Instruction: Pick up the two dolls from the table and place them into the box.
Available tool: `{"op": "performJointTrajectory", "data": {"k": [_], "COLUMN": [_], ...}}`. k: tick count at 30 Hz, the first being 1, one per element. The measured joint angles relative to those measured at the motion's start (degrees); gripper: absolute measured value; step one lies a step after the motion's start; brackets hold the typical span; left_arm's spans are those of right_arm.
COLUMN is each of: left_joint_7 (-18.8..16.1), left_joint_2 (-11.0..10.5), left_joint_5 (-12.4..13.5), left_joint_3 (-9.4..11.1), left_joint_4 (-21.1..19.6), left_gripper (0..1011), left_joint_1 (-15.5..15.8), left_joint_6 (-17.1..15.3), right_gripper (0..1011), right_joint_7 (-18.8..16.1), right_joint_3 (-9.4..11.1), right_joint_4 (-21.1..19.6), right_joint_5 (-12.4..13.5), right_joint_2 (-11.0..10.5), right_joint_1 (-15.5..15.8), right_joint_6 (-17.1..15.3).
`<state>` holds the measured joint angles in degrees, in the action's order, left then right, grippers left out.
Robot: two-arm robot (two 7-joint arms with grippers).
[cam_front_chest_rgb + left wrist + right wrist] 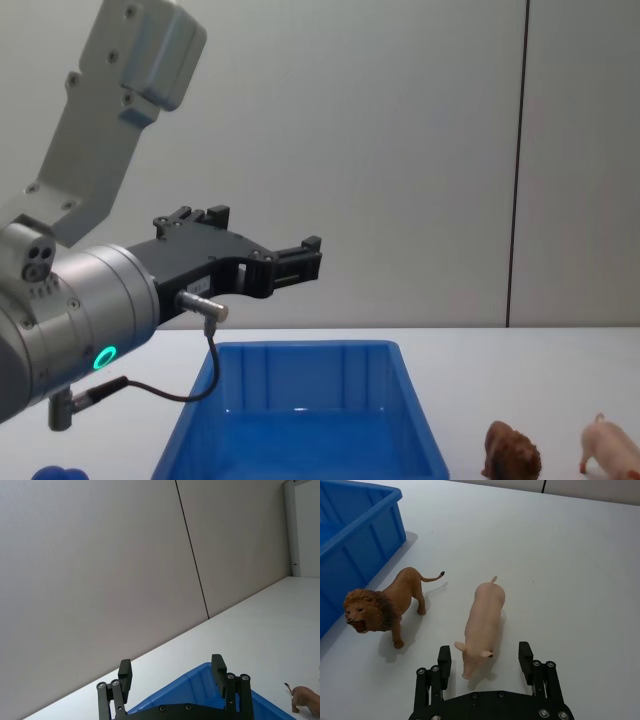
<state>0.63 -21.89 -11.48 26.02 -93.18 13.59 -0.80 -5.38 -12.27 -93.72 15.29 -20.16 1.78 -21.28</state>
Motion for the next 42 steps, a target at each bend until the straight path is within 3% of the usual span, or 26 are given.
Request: {"op": "performJointTrajectory", "data": {"k": [17, 24, 31, 42], "left_joint_7": [0.0, 0.0, 0.0, 0.0], "left_joint_2": [0.0, 0.0, 0.0, 0.0], "left_joint_5": [0.0, 0.0, 0.0, 0.0], "left_joint_3": [0.0, 0.0, 0.0, 0.0], "left_joint_4": [0.0, 0.0, 0.0, 0.0], "left_gripper": [1001, 1001, 1001, 1001], "left_joint_1": [0.0, 0.0, 0.0, 0.0], "left_joint_6": [0.0, 0.0, 0.0, 0.0], "right_gripper": [326, 242, 242, 242], "right_joint_7": [-0.3, 0.6, 0.6, -3.8], "right_joint_3": [0.1, 0.2, 0.3, -0.1], "right_joint_4": [2.3, 1.6, -0.8, -3.9], "right_joint_5": [-0.4, -1.9, -3.6, -5.9], "right_joint_2": [0.9, 1.0, 1.0, 2.1], "right_joint_1": [-1.4, -1.5, -2.2, -5.8], "right_joint_6": [2.1, 4.5, 6.1, 5.5]}}
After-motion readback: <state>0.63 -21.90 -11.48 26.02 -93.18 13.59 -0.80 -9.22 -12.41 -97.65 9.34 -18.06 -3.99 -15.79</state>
